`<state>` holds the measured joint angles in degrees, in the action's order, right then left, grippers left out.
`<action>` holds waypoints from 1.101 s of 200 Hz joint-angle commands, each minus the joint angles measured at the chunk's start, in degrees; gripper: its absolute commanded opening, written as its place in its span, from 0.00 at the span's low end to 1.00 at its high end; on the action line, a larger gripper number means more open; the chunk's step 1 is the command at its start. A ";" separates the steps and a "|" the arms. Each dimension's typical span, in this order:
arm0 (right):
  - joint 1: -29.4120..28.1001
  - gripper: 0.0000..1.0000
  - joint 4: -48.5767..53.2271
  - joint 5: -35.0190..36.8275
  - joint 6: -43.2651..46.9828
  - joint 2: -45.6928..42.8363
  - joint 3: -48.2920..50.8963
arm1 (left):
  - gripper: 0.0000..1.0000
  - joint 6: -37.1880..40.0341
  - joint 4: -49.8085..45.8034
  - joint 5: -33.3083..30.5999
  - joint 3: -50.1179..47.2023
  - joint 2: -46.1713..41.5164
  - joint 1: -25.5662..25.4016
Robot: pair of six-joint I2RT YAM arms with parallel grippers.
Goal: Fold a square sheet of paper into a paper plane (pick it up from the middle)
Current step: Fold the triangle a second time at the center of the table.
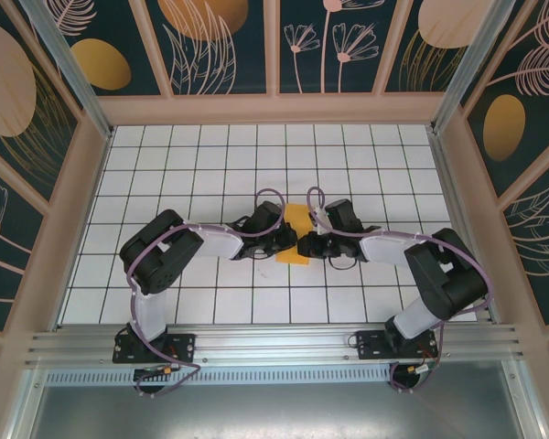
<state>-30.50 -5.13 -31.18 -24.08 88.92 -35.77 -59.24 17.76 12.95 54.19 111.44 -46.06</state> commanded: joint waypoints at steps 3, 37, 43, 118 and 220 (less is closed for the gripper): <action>-0.52 0.16 1.99 -1.70 1.58 -0.44 -1.84 | 0.11 0.43 -2.11 -1.36 0.21 1.92 0.10; -0.52 0.15 2.33 -2.45 1.99 2.17 -1.58 | 0.11 0.66 -2.32 -1.26 0.25 1.99 0.10; -0.51 0.15 2.77 -1.87 2.14 2.48 -1.58 | 0.11 0.79 -2.42 -1.26 0.21 2.03 0.12; 0.35 0.14 6.29 1.39 2.73 4.70 -0.13 | 0.10 1.06 -3.24 -1.96 -0.14 2.76 0.10; 1.84 0.14 6.43 2.59 2.99 6.36 4.21 | 0.10 1.24 -3.27 -1.79 -0.23 3.26 0.13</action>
<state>-29.50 -0.80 -32.60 -21.54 91.20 -34.24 -59.18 17.82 12.86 54.22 111.66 -46.06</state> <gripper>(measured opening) 0.140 0.104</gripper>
